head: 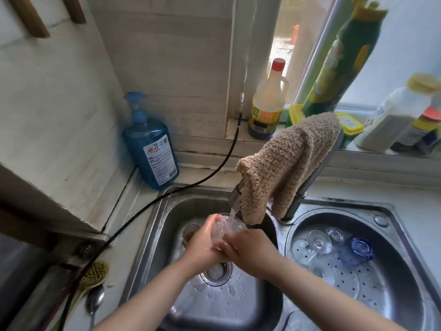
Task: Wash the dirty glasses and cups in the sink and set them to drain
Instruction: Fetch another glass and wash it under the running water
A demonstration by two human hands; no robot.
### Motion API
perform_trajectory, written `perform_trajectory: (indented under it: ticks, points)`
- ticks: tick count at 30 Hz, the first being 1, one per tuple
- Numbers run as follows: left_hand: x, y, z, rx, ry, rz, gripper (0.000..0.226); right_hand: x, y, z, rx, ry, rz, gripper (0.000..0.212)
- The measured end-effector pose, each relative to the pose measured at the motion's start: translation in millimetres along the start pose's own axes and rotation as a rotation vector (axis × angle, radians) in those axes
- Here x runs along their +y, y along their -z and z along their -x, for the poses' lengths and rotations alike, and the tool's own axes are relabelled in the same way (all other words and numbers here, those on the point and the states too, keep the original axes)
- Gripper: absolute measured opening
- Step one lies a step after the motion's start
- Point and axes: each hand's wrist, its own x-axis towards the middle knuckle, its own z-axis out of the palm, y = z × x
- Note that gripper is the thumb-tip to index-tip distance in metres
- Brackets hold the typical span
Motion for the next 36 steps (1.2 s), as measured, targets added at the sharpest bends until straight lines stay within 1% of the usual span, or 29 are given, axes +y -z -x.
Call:
perform_trajectory:
  ticks: [1,2,3,4,5,7,8,9,11,13,14,15,16,17,18,19,20,21,22,24,26,27,29,30,32,33,34,35,36]
  points:
    - [-1,7,0,-0.087,0.027,0.023,0.071,12,2,5,0.005,0.128,0.014,0.057]
    - [1,11,1,-0.160,0.030,0.046,0.074,25,5,9,-0.028,0.192,0.007,0.054]
    - [0,14,1,-0.218,0.029,0.061,0.075,34,6,12,-0.079,0.203,-0.049,0.052]
    - [-1,14,1,-0.255,0.048,0.085,0.076,34,6,13,-0.126,0.163,-0.072,0.053]
    - [-4,13,1,-0.269,0.084,0.132,0.075,29,2,12,-0.100,0.105,-0.116,0.054]
    - [-14,7,-3,-0.228,0.123,0.179,0.065,16,-3,10,-0.010,-0.039,-0.228,0.056]
    - [-18,4,-2,-0.209,0.107,0.161,0.061,11,-2,7,0.013,-0.104,-0.252,0.056]
    - [-22,1,0,-0.196,0.087,0.109,0.060,9,-2,5,0.008,-0.149,-0.256,0.057]
    - [-31,-9,6,-0.159,0.079,0.020,0.072,5,1,-1,-0.057,-0.229,-0.244,0.056]
    - [-33,-23,13,-0.036,0.075,-0.028,0.085,3,1,-8,-0.128,-0.295,-0.189,0.047]
    - [-30,-31,14,0.040,0.087,-0.084,0.089,1,-4,-13,-0.143,-0.313,-0.131,0.041]
    - [-30,-38,16,0.128,0.088,-0.196,0.094,-2,-8,-15,-0.156,-0.325,-0.052,0.039]
    - [-26,-41,15,0.202,0.107,-0.267,0.097,-4,-14,-17,-0.138,-0.356,-0.037,0.041]
    - [-22,-41,15,0.244,0.101,-0.271,0.093,-6,-16,-19,-0.091,-0.387,-0.086,0.045]
    - [-21,-37,9,0.203,0.111,-0.204,0.079,-5,-15,-19,-0.051,-0.412,-0.179,0.048]
    - [-20,-33,4,0.125,0.115,-0.078,0.062,-1,-13,-17,-0.048,-0.403,-0.287,0.047]
    - [-16,-27,0,0.016,0.134,0.023,0.053,4,-7,-12,-0.085,-0.366,-0.379,0.043]
    - [-16,-20,-1,-0.060,0.141,0.034,0.058,11,-1,-7,-0.119,-0.318,-0.435,0.043]
    - [-12,-13,-3,-0.115,0.202,0.139,0.069,18,5,-1,-0.116,-0.264,-0.463,0.045]
    - [-5,-1,1,-0.229,0.192,0.300,0.075,28,13,12,-0.071,-0.210,-0.483,0.044]
    - [0,5,6,-0.309,0.194,0.332,0.076,30,16,22,-0.053,-0.199,-0.537,0.041]
    - [0,5,9,-0.312,0.177,0.283,0.077,29,14,23,-0.051,-0.207,-0.544,0.043]
    - [-3,-3,7,-0.192,0.094,0.099,0.072,19,13,18,-0.060,-0.264,-0.515,0.049]
    - [-2,-11,7,-0.126,0.036,0.006,0.063,12,13,12,-0.080,-0.295,-0.484,0.049]
    - [-3,-23,7,-0.004,-0.059,-0.108,0.030,1,10,-3,-0.153,-0.356,-0.361,0.045]
    - [0,-26,6,0.024,-0.032,-0.108,0.020,-2,8,-10,-0.193,-0.375,-0.302,0.042]
    - [1,-23,10,-0.003,-0.033,-0.139,0.023,-3,6,-15,-0.218,-0.383,-0.288,0.039]
    - [1,-25,11,0.002,0.004,-0.059,0.039,-3,6,-17,-0.228,-0.380,-0.329,0.036]
    - [1,-22,6,0.025,0.096,0.069,0.056,0,6,-15,-0.230,-0.377,-0.412,0.031]
